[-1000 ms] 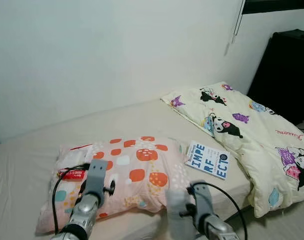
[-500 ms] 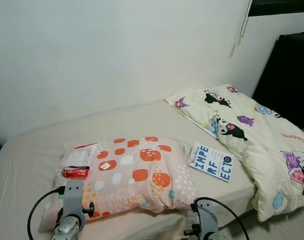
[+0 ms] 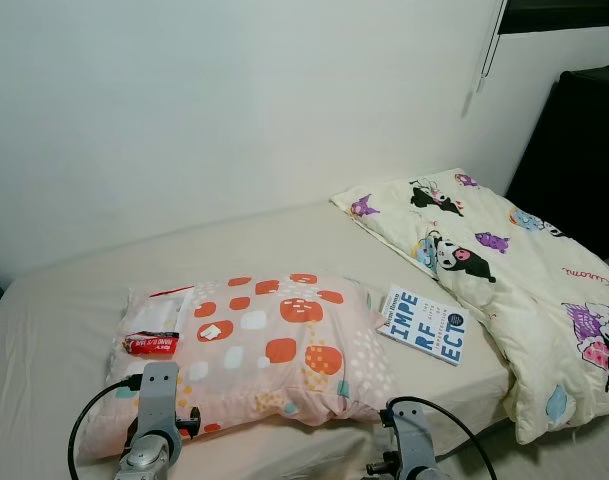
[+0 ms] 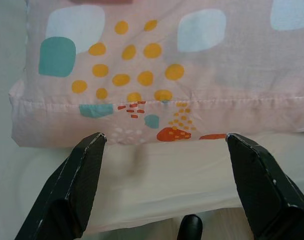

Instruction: Clean up the room

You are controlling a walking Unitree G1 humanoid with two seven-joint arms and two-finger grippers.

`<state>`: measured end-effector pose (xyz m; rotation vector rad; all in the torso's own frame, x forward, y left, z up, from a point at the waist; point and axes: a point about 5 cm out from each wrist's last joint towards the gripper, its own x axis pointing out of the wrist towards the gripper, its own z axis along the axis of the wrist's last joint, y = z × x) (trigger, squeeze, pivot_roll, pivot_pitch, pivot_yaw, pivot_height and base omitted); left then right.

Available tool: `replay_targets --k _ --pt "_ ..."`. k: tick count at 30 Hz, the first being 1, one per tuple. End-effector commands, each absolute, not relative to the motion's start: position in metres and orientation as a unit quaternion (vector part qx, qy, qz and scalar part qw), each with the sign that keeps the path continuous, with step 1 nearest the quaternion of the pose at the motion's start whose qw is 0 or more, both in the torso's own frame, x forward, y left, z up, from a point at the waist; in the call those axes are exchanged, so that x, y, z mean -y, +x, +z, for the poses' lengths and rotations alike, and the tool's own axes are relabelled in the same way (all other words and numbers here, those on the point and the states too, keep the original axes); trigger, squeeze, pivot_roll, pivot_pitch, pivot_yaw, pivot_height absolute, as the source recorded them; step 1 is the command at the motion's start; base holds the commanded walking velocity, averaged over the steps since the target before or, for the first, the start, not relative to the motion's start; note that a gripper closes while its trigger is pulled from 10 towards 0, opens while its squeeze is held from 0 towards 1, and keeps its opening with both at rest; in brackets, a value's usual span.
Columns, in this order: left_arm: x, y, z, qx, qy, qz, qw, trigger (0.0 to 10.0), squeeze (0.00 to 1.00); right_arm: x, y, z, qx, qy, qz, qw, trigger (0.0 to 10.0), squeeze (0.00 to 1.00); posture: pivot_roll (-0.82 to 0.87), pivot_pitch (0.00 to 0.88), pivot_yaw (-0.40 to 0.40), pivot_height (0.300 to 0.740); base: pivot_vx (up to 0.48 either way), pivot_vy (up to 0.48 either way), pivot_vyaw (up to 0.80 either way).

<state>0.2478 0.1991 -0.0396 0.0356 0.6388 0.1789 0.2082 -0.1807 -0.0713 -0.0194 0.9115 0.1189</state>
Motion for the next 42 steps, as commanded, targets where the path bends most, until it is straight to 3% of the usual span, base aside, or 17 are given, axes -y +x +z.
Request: replay_targets --k 1,13,17,21,28,36,42 --pt "-0.203 0.243 -0.042 -0.324 0.028 0.088 0.942 10.0 0.00 0.179 0.203 -0.075 -0.451 0.001 0.054 0.891 10.0 0.00 0.05 0.001 -0.049 0.740 0.000 0.000 0.00" --pt "-0.221 0.216 -0.052 -0.319 0.045 0.069 0.944 10.0 0.00 0.178 0.202 -0.075 -0.446 -0.003 0.053 0.894 10.0 0.00 0.06 0.023 -0.040 0.740 0.000 0.000 0.00" --pt "-0.234 0.198 -0.048 -0.258 0.028 0.059 0.964 10.0 0.00 0.180 0.215 -0.066 -0.403 -0.005 0.062 0.913 10.0 0.00 0.07 0.044 -0.044 0.740 0.000 0.000 0.00" --pt "-0.230 0.184 -0.047 -0.222 0.017 0.043 0.974 10.0 0.00 0.181 0.217 -0.063 -0.377 -0.031 0.077 0.922 10.0 0.00 0.07 0.067 -0.059 0.740 0.000 0.000 0.00" --pt "-0.226 0.161 -0.058 -0.241 0.012 0.037 0.970 10.0 0.00 0.186 0.218 -0.060 -0.359 -0.044 0.070 0.930 10.0 0.00 0.07 0.077 -0.066 0.740 0.000 0.000 0.00" --pt "-0.228 0.127 -0.069 -0.259 -0.043 0.086 0.961 10.0 0.00 0.188 0.224 -0.051 -0.314 -0.074 0.091 0.942 10.0 0.00 0.06 0.087 -0.079 0.740 0.000 0.000 0.00" --pt "-0.229 0.123 -0.070 -0.263 -0.041 0.093 0.959 10.0 0.00 0.186 0.226 -0.050 -0.313 -0.070 0.095 0.942 10.0 0.00 0.06 0.087 -0.078 0.740 0.000 0.000 0.00"
